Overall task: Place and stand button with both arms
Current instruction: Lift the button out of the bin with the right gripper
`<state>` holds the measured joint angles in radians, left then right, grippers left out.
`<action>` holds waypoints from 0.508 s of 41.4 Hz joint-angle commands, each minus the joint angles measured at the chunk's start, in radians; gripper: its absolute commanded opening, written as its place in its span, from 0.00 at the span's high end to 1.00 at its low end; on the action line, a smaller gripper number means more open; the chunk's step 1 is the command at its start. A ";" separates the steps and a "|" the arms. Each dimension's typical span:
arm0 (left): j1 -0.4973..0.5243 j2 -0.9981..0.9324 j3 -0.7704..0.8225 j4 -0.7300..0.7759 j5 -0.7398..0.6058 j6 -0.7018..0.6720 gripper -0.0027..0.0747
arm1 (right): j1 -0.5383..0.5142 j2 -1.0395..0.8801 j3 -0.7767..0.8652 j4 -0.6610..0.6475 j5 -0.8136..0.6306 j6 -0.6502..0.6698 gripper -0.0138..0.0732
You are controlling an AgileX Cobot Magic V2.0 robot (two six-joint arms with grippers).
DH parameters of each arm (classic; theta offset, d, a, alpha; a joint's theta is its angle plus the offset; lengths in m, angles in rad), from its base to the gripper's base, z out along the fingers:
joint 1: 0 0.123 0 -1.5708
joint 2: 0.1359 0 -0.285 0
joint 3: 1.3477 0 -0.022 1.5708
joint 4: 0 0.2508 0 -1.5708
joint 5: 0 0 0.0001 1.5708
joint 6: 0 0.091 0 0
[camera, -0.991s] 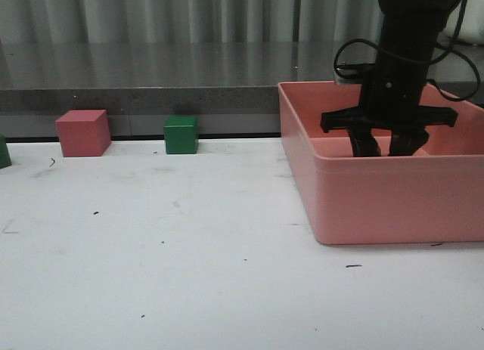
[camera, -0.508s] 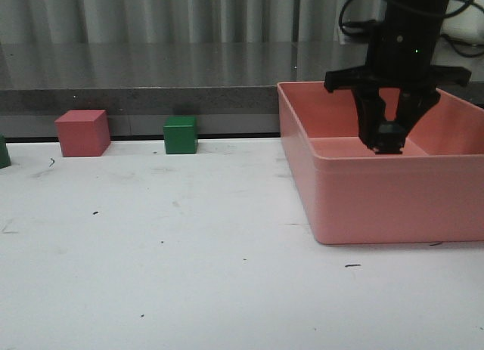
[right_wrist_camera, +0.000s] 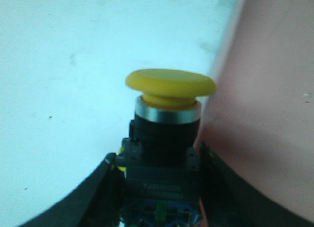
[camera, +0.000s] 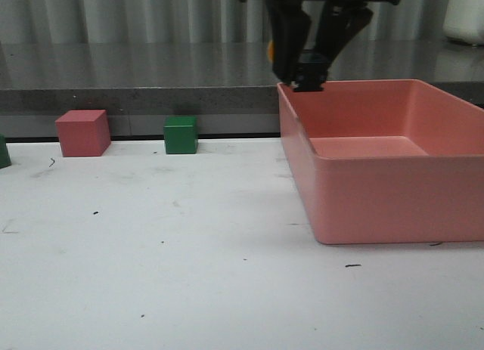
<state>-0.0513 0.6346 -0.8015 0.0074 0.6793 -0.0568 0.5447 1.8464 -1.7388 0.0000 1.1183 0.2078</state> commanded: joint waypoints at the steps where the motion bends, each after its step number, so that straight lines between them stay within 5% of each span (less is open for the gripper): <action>1: 0.002 0.005 -0.028 -0.007 -0.078 -0.011 0.17 | 0.076 -0.041 -0.032 0.005 -0.041 0.036 0.56; 21: 0.002 0.005 -0.028 -0.007 -0.078 -0.011 0.17 | 0.237 0.148 -0.032 0.046 -0.260 0.385 0.54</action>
<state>-0.0513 0.6346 -0.8015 0.0074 0.6793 -0.0568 0.7728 2.0183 -1.7388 0.0287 0.9498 0.5430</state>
